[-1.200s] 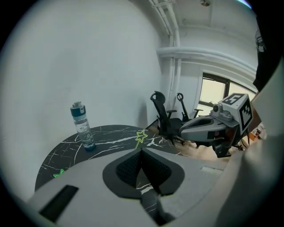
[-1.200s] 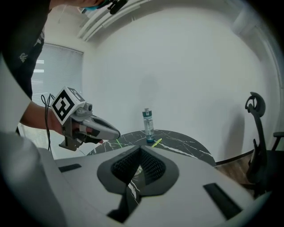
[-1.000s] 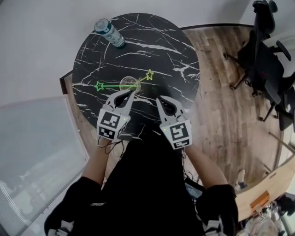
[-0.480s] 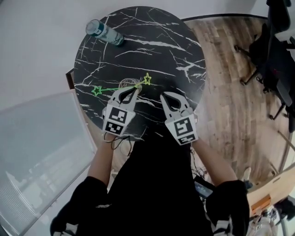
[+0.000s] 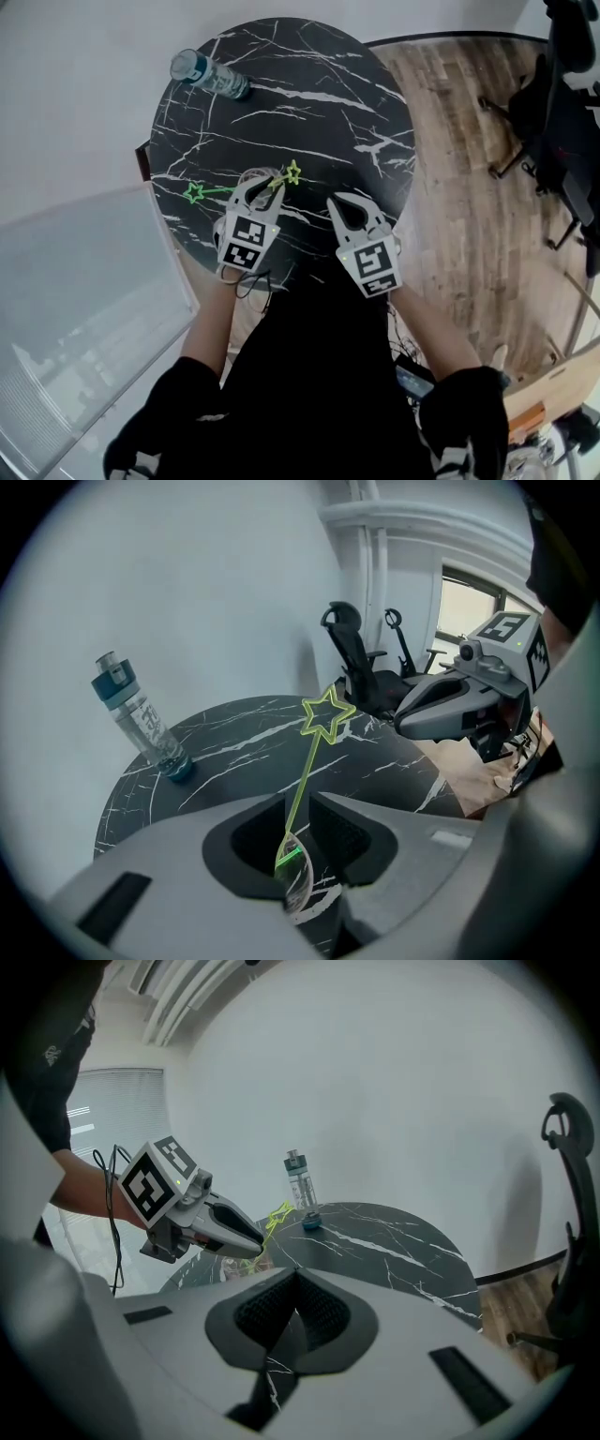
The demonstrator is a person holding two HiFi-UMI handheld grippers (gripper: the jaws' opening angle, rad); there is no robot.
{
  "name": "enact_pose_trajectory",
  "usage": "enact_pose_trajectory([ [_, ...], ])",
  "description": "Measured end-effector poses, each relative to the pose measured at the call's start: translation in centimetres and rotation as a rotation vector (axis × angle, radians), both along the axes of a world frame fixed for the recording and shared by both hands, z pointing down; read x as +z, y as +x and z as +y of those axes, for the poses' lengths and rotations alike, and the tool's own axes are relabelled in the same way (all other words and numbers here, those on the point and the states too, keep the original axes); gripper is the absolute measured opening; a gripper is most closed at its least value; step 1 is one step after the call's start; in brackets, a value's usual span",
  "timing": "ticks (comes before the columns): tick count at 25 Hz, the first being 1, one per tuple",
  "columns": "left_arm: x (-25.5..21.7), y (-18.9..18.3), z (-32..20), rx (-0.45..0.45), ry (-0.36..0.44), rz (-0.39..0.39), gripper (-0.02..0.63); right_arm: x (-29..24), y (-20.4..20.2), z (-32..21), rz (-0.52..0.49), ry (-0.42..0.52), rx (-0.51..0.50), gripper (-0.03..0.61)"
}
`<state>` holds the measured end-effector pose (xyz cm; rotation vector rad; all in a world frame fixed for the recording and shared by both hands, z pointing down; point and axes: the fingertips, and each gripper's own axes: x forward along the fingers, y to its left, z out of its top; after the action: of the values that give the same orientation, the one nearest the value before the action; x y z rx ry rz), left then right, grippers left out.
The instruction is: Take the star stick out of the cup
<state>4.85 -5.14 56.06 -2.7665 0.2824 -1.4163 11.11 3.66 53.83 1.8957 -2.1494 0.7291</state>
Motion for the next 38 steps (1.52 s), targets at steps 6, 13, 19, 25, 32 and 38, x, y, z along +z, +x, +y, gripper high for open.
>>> enact_pose_trajectory([
  [6, 0.8, 0.0, -0.3, -0.008, 0.007, -0.017, 0.071, 0.5, 0.1, -0.1, -0.008, -0.009, 0.004, -0.005],
  [13, 1.1, 0.6, -0.5, 0.001, 0.0, -0.019, 0.041, 0.9, 0.2, -0.4, -0.012, -0.021, 0.003, -0.005],
  [19, 0.0, 0.8, -1.0, -0.016, 0.016, 0.015, 0.009, 0.8, 0.1, -0.6, -0.008, -0.021, -0.009, -0.005],
  [25, -1.3, 0.5, -2.0, -0.07, 0.058, 0.057, 0.008, 0.6, -0.1, -1.0, -0.008, -0.017, -0.026, -0.005],
  [32, -4.5, -0.3, -3.2, -0.191, 0.044, 0.173, 0.008, -0.3, -1.1, -2.0, -0.012, 0.008, -0.068, -0.005],
  [38, -8.0, -1.6, -4.2, -0.291, 0.063, 0.292, 0.008, -1.3, -2.5, -3.3, -0.007, 0.038, -0.135, -0.005],
])
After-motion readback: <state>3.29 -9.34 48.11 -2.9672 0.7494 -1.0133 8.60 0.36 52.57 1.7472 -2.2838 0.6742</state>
